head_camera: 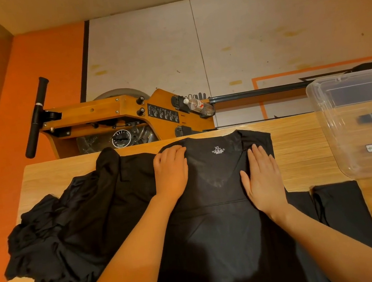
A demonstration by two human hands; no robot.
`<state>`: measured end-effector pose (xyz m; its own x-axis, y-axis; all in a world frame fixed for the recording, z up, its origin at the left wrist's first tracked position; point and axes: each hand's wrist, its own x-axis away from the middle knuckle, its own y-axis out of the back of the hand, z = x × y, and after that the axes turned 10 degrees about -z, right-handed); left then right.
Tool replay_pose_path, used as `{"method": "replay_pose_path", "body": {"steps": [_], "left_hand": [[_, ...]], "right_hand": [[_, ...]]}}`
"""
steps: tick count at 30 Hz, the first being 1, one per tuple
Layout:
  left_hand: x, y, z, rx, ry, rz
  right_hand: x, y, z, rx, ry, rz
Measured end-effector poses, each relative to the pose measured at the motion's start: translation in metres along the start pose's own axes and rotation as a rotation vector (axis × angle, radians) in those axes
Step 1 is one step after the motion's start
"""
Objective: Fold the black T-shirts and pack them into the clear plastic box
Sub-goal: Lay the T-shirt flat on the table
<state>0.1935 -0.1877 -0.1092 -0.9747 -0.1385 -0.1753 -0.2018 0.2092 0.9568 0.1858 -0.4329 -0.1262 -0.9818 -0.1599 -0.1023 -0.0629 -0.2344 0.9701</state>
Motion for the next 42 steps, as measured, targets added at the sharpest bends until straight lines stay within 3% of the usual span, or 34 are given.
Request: {"method": "replay_pose_path", "body": {"steps": [15,22,31,42], "left_hand": [[-0.001,-0.004,-0.002,-0.094,-0.099,0.308],[0.001,-0.005,-0.005,-0.109,-0.085,0.31],[-0.005,-0.006,-0.006,-0.123,-0.098,0.327],[0.011,0.02,-0.002,-0.103,-0.029,0.215]], "right_hand": [[-0.012,0.007,-0.027,0.092,0.072,0.102],[-0.035,0.009,-0.021,0.051,0.086,0.064],[-0.06,0.003,-0.013,0.062,0.088,0.166],[-0.014,0.018,-0.02,0.003,0.059,0.013]]}}
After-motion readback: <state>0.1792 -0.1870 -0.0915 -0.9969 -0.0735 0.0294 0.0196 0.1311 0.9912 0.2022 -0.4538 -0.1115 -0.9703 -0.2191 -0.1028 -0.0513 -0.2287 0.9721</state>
